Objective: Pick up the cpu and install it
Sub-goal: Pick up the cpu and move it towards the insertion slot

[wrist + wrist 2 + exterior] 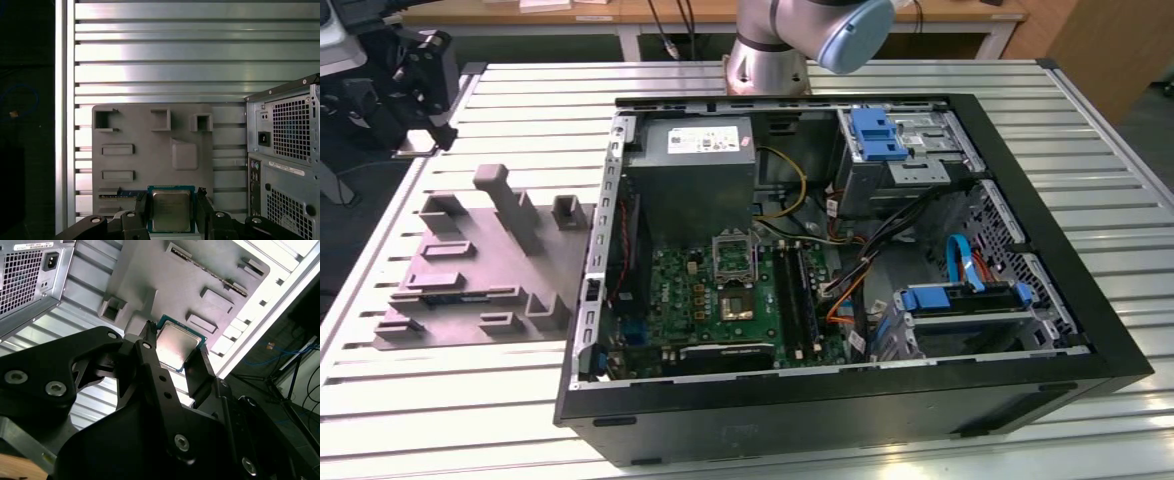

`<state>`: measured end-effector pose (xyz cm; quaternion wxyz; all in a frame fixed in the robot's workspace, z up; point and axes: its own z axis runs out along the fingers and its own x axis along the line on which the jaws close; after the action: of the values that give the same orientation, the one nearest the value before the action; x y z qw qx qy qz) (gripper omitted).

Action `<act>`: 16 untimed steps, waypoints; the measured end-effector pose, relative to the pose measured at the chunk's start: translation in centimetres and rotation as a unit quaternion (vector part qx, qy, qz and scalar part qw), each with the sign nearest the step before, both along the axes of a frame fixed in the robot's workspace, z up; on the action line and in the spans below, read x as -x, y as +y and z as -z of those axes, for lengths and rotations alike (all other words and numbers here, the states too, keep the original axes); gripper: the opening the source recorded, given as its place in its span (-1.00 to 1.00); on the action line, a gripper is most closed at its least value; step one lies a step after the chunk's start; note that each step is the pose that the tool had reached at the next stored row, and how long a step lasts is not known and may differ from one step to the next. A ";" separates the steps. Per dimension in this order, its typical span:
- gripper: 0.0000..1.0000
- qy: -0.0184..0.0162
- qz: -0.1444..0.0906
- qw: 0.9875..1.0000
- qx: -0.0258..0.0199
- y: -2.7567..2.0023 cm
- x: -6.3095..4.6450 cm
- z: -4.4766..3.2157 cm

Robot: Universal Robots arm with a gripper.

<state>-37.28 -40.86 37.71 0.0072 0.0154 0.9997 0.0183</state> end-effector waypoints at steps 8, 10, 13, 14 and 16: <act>-0.06 0.000 0.000 1.000 0.000 0.00 -0.4 0.00; -0.06 0.000 0.000 1.000 0.000 0.00 -0.4 0.00; -0.06 0.000 0.000 1.000 0.000 0.00 -0.5 0.00; -0.06 0.000 0.000 1.000 0.000 0.00 -0.5 0.00; -0.06 0.000 0.000 1.000 0.000 0.00 -0.5 0.00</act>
<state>-36.74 -40.86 37.70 0.0072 0.0154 0.9997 0.0183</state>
